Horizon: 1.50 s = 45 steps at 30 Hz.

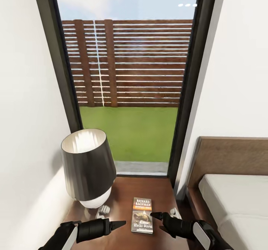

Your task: In the bedroom, move the book from the bed onto either nightstand, and place the two sandals side by side next to the bed.

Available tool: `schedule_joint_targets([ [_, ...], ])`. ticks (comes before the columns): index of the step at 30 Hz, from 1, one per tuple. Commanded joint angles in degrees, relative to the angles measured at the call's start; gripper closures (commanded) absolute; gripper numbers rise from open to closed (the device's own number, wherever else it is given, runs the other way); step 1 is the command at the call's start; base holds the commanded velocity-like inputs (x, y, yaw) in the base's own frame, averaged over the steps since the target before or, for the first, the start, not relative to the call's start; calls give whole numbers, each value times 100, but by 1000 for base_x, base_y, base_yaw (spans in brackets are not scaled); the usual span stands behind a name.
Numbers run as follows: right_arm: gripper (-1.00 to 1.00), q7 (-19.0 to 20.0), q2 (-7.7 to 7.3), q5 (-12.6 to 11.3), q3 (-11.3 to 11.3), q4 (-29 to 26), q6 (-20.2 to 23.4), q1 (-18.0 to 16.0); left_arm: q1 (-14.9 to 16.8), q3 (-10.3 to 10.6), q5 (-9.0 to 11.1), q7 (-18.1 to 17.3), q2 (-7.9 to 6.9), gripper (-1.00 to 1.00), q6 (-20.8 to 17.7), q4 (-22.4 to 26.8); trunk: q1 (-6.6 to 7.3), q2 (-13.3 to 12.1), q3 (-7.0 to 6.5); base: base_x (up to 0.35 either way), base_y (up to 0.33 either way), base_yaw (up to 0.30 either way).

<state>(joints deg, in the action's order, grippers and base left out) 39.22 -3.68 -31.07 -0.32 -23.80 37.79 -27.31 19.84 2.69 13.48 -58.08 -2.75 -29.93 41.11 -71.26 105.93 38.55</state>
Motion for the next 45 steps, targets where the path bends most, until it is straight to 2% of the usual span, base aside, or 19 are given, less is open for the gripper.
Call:
schedule_joint_targets([
  [1, -100, 0, -1, -22, -3, -2, 35, -2, 3, 22, 50, 7, -7, -100, -48, 2, 23, -39, -13, 0, 0, 0],
  [9, -100, 4, -5, -22, 8, -80, 28, -2, 3, 40, 48, 28, -5, -100, -48, 0, 199, -360, -156, 0, 0, 0],
  [14, -100, 6, -85, -11, -3, -421, 28, 24, 3, 50, 47, 367, -1, -100, -48, -3, 309, -560, -246, 0, 0, 0],
  [16, -100, 3, -337, -3, -5, -464, 27, 33, 3, 53, 44, 512, 1, -100, -48, -2, 353, -641, -282, 0, 0, 0],
  [17, -100, 4, -721, -3, -4, -462, 6, 37, 3, 55, 43, 592, 3, -100, -48, -1, 375, -681, -300, 0, 0, 0],
  [18, -100, 5, -1243, -5, -4, -444, -129, 45, 3, 55, 42, 646, 2, -100, -48, -2, 397, -721, -318, 0, 0, 0],
  [19, -100, 6, -1553, -9, -3, -434, -231, 52, 3, 56, 41, 687, 2, -100, -48, -4, 419, -761, -336, 0, 0, 0],
  [21, -100, 6, -1815, -12, -3, -428, -302, 61, 3, 56, 42, 803, 2, -100, -46, -6, 463, -841, -372, 0, 0, 0],
  [23, -100, 7, -1927, -6, 0, -426, -331, 65, 3, 56, 42, 989, 4, -100, -42, -6, 507, -921, -408, 0, 0, 0],
  [24, -100, 5, -1966, 4, 3, -425, -343, 67, 3, 60, 42, 1239, 8, -100, 15, -73, 528, -961, -426, 0, 0, 0],
  [26, -100, 4, -1973, 28, 4, -424, -349, 67, 3, 67, 37, 1452, 13, -100, 151, -228, 572, -1042, -462, 0, 0, 0],
  [28, -100, 0, -1955, 63, 5, -415, -362, 71, 3, 71, 34, 1786, 19, -100, 540, -587, 616, -1122, -497, 0, 0, 0],
  [31, -100, -7, -1945, 81, 11, -398, -450, 79, 3, 73, 33, 2051, 30, -100, 871, -851, 682, -1242, -551, 0, 0, 0],
  [34, -100, -10, -1937, 191, 20, -197, -764, 85, 3, 78, 32, 2243, 42, -100, 1015, -1035, 748, -1362, -605, 0, 0, 0],
  [36, -100, -10, -1936, 388, 22, 17, -957, 85, 3, 80, 28, 2312, 44, -100, 1044, -1128, 792, -1443, -641, 0, 0, 0],
  [39, -100, -11, -1935, 886, 23, 428, -1255, 88, 3, 82, 23, 2379, 45, -100, 1147, -1329, 858, -1563, -695, 0, 0, 0],
  [40, -100, -11, -1910, 1212, 23, 745, -1519, 88, 3, 96, -22, 2424, 49, -100, 1366, -1531, 880, -1603, -713, 0, 0, 0],
  [41, -100, -11, -1871, 1401, 27, 975, -1761, 88, 3, 123, -86, 2490, 55, -100, 1556, -1705, 902, -1643, -731, 0, 0, 0],
  [45, -100, -18, -1771, 1707, 37, 1695, -2643, 89, 3, 180, -281, 2757, 121, -100, 2061, -2219, 990, -1804, -803, 0, 0, 0],
])
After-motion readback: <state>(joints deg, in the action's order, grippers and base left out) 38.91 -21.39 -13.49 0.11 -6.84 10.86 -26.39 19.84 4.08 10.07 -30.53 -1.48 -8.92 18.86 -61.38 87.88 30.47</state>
